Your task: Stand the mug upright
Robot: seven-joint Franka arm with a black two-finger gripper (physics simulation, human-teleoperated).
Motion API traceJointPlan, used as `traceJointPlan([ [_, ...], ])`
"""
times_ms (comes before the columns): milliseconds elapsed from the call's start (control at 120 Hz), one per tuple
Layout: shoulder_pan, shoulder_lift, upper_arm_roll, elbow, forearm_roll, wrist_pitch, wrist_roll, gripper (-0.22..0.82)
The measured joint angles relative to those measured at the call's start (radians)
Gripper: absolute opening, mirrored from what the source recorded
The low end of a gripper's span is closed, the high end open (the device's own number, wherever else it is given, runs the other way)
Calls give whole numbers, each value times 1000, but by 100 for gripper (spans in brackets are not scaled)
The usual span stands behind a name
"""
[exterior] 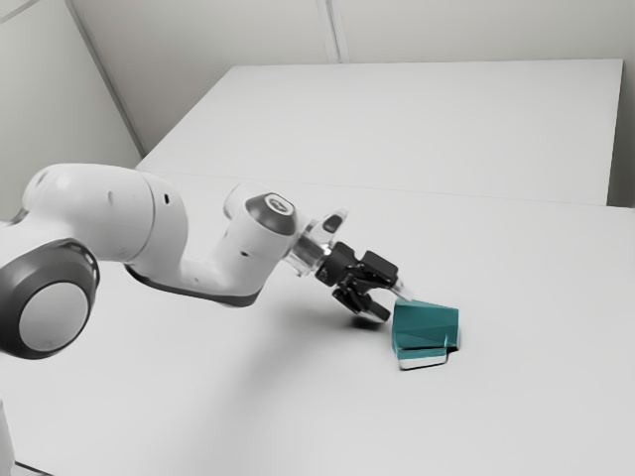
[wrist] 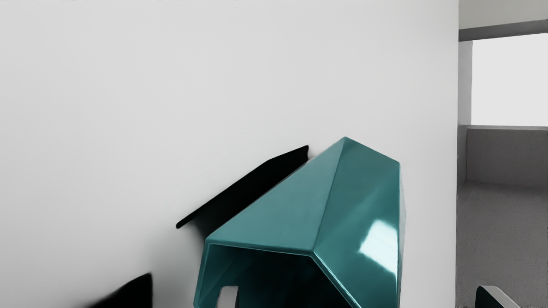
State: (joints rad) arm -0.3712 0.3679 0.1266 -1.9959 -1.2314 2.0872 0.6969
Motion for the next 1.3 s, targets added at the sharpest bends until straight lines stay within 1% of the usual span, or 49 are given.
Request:
traceJointPlan([
  [267, -8, 42, -22, 13, -47, -2, 47, 60],
  [383, -11, 62, -24, 40, -58, -2, 62, 60],
  [842, 5, 82, -24, 34, -114, -38, 102, 60],
  [933, 7, 83, -24, 34, -123, -46, 109, 57],
  [1008, 9, 81, -24, 36, -127, -51, 114, 53],
  [1300, 11, 76, -24, 45, -140, -63, 129, 28],
])
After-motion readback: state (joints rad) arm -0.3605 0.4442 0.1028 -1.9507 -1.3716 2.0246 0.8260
